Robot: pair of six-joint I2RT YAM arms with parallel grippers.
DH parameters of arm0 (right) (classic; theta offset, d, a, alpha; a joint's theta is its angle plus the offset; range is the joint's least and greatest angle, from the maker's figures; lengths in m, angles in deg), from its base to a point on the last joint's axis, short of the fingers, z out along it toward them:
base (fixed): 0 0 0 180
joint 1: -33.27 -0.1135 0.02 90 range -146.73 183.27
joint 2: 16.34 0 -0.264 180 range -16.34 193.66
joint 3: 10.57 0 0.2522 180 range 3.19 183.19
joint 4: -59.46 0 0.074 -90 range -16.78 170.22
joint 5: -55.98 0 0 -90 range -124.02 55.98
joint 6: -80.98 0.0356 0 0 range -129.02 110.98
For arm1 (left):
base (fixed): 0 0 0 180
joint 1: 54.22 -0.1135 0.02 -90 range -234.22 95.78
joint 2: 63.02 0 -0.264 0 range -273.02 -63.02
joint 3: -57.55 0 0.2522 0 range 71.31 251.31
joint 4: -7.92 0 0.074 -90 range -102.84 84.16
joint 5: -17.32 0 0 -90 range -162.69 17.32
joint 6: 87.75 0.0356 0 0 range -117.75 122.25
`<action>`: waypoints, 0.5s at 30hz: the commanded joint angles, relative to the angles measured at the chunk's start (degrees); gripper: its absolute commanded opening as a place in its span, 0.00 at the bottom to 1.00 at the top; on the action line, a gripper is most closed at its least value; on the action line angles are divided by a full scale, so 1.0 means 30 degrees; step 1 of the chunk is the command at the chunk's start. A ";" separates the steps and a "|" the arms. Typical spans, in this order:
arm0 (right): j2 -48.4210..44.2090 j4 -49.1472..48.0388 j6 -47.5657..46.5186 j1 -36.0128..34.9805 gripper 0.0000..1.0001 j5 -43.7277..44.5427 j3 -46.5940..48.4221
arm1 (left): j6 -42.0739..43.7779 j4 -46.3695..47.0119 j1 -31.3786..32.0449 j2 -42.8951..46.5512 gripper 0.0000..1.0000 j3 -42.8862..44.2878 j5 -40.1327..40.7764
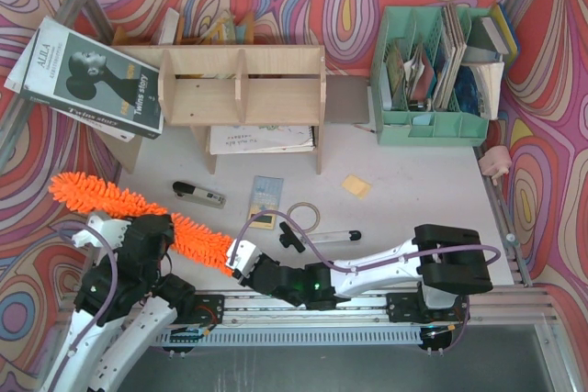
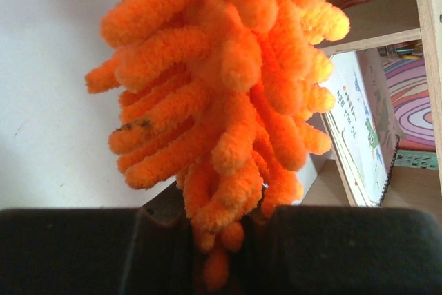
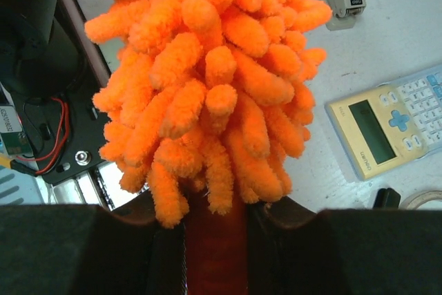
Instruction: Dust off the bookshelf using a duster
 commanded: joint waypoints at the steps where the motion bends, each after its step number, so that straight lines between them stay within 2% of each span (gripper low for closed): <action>1: -0.0057 -0.0461 0.0058 0.0105 0.17 0.0934 0.0003 | -0.0540 -0.0161 -0.0065 0.0468 0.00 0.0471 -0.0217; 6: -0.0543 -0.0280 -0.0109 0.0093 0.01 0.1293 -0.0236 | -0.0381 -0.0773 -0.0071 0.0632 0.00 0.0619 0.0421; 15: -0.2038 0.0790 -0.1226 0.0112 0.00 0.1448 -0.0667 | 0.0873 -0.1647 -0.0066 0.1047 0.59 0.1111 0.1946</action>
